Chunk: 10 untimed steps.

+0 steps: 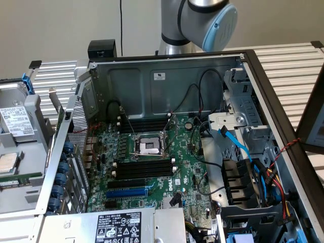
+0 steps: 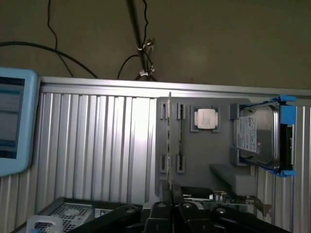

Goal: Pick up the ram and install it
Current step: 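Pick up the ram and move it above insertion slot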

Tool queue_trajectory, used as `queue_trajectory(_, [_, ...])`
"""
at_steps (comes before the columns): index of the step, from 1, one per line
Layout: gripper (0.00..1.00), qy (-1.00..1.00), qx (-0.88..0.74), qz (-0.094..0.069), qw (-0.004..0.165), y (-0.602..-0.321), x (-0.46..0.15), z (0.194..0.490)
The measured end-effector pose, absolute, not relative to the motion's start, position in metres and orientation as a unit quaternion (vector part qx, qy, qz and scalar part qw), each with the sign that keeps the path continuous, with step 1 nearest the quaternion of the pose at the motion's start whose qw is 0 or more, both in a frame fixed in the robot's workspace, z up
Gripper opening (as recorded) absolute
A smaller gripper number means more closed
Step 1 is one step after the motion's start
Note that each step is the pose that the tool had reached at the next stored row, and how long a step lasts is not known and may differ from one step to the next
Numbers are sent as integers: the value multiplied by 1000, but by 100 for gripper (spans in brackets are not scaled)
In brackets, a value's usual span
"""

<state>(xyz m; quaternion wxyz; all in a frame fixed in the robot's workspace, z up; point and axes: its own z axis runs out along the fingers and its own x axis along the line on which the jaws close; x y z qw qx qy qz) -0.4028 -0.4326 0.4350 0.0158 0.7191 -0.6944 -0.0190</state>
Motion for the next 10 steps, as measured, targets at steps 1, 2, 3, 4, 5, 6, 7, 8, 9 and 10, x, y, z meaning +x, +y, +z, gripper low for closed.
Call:
queue_trajectory(1, [12,-694,719,-18,15,-433,-398,435])
queue_trajectory(2, [12,-694,719,-18,15,-433,-394,434])
queue_trajectory(3, [12,-694,719,-17,14,-433,-389,434])
queue_trajectory(4, [12,-694,719,-17,13,-433,-385,433])
queue_trajectory(5, [12,-695,719,-16,13,-433,-380,432])
queue_trajectory(6, [12,-695,719,-15,12,-433,-376,432])
queue_trajectory(7, [12,-695,719,-15,12,-433,-371,431])
queue_trajectory(8, [12,-695,719,-14,11,-433,-367,431])
queue_trajectory(9, [12,-695,719,-14,10,-433,-362,430])
queue_trajectory(10, [12,-695,719,-13,10,-433,-358,430])
